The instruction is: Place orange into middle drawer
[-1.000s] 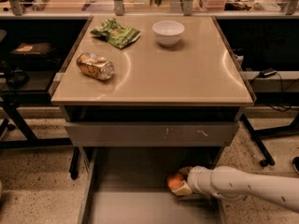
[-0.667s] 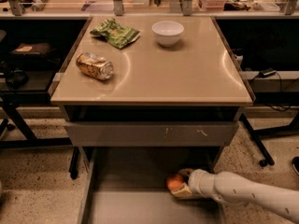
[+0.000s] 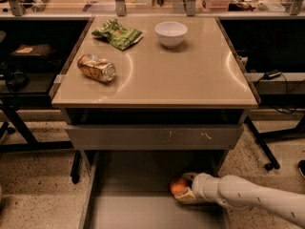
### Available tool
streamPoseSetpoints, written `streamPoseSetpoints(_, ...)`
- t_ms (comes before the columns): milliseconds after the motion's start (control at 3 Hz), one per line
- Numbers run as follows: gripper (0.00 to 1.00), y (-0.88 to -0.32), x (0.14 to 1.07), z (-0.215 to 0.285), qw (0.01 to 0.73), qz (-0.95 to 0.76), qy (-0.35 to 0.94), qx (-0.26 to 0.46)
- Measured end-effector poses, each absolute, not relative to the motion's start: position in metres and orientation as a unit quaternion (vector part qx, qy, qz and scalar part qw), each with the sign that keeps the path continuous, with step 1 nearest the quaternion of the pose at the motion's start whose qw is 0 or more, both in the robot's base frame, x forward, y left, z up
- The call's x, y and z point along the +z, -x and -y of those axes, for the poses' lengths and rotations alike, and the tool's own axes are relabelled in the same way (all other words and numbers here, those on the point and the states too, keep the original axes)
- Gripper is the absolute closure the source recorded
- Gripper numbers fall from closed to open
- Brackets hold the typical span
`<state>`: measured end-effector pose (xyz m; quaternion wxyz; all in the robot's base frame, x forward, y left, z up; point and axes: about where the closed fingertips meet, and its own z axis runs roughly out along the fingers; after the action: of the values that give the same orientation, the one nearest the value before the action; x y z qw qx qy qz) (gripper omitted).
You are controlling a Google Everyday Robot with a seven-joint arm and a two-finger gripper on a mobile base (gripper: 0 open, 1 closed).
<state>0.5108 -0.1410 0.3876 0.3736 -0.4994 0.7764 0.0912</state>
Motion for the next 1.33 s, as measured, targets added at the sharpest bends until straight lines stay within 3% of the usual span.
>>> streamPoseSetpoints(1000,0.1,-0.5108,0.3876,0.1409,0.374,-0.776,0.499,0.091)
streamPoseSetpoints(1333,0.0,-0.5108,0.3876,0.1409,0.374,-0.776,0.499,0.091)
